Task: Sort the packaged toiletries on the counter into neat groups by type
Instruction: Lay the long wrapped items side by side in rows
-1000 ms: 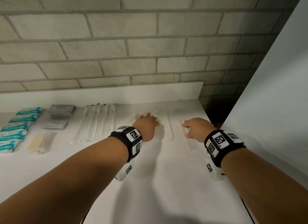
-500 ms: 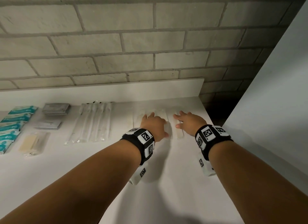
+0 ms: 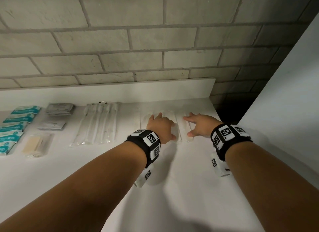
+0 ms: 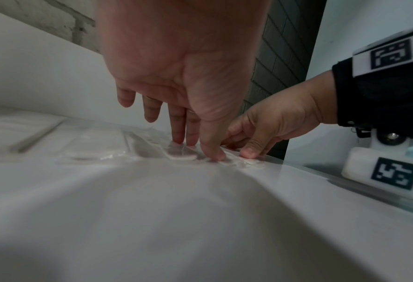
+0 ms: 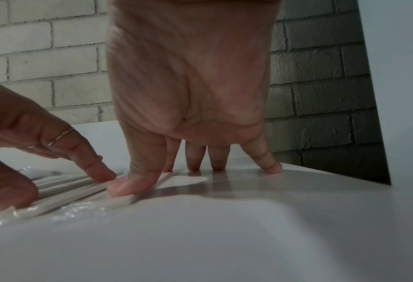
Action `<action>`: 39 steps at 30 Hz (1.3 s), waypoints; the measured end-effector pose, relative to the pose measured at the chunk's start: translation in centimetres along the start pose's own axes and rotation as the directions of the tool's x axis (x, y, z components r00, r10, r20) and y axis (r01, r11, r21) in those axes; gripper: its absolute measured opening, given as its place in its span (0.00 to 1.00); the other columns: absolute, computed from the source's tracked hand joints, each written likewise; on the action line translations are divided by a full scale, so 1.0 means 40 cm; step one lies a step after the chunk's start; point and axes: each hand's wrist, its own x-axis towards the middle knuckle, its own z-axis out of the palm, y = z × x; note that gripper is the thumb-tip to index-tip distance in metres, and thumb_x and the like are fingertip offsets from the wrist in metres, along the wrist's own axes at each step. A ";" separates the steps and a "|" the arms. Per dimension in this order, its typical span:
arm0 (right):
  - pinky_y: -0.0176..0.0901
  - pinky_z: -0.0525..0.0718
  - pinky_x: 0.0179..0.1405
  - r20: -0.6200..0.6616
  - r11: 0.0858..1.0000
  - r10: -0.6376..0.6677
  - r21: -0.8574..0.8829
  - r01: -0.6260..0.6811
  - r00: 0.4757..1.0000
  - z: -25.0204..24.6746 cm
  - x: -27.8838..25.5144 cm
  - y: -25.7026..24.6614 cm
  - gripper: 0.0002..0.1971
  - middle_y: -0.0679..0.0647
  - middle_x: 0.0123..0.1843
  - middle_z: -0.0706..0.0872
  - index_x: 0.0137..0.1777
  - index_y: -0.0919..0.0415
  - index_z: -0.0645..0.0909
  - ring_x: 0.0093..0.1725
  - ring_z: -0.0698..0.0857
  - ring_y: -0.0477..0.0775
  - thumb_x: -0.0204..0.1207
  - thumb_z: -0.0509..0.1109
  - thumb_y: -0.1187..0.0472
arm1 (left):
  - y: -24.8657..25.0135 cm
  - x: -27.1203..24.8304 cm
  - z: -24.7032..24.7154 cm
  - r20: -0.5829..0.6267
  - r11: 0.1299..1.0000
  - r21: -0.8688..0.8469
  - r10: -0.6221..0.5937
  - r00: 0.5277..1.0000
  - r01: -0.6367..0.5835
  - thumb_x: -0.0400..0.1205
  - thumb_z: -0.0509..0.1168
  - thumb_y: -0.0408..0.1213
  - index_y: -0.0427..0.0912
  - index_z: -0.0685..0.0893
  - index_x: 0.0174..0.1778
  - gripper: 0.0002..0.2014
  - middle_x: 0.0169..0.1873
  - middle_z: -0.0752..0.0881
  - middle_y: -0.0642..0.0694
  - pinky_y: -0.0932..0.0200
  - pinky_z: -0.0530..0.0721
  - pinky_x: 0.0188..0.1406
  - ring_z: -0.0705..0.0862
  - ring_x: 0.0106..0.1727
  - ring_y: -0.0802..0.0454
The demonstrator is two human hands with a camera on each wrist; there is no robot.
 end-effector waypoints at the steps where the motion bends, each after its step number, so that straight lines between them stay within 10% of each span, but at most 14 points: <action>1: 0.52 0.52 0.83 -0.003 1.000 0.000 -0.005 0.000 1.000 0.001 0.000 0.000 0.40 0.48 0.87 0.48 0.84 0.44 0.54 0.86 0.48 0.57 0.76 0.73 0.51 | 0.000 0.000 0.000 -0.003 1.000 -0.002 0.000 1.000 0.000 0.77 0.66 0.56 0.54 0.70 0.78 0.32 0.78 0.71 0.51 0.41 0.47 0.81 0.51 0.85 0.44; 9: 0.46 0.65 0.79 -0.174 0.960 0.003 0.277 0.047 0.985 -0.004 -0.019 0.015 0.38 0.47 0.83 0.66 0.83 0.48 0.61 0.81 0.67 0.53 0.76 0.73 0.50 | -0.033 -0.022 -0.010 -0.201 0.993 -0.113 -0.004 0.980 -0.019 0.78 0.67 0.53 0.54 0.72 0.76 0.29 0.78 0.70 0.51 0.42 0.47 0.81 0.55 0.84 0.47; 17: 0.68 0.42 0.81 -0.005 0.938 -0.208 -0.284 0.198 0.978 0.024 -0.020 -0.112 0.28 0.45 0.85 0.60 0.80 0.47 0.67 0.85 0.52 0.50 0.79 0.65 0.51 | -0.080 -0.048 -0.006 -0.018 0.999 0.022 -0.047 0.999 0.047 0.79 0.65 0.56 0.55 0.72 0.76 0.29 0.78 0.70 0.50 0.43 0.41 0.81 0.50 0.85 0.46; 39: 0.68 0.40 0.81 0.026 0.918 -0.218 -0.333 0.214 0.976 0.045 -0.026 -0.200 0.26 0.45 0.84 0.62 0.81 0.48 0.64 0.84 0.56 0.51 0.83 0.58 0.50 | -0.143 -0.101 -0.008 0.011 0.992 0.059 -0.110 0.994 0.109 0.84 0.58 0.50 0.51 0.63 0.82 0.29 0.82 0.63 0.52 0.40 0.43 0.82 0.48 0.85 0.44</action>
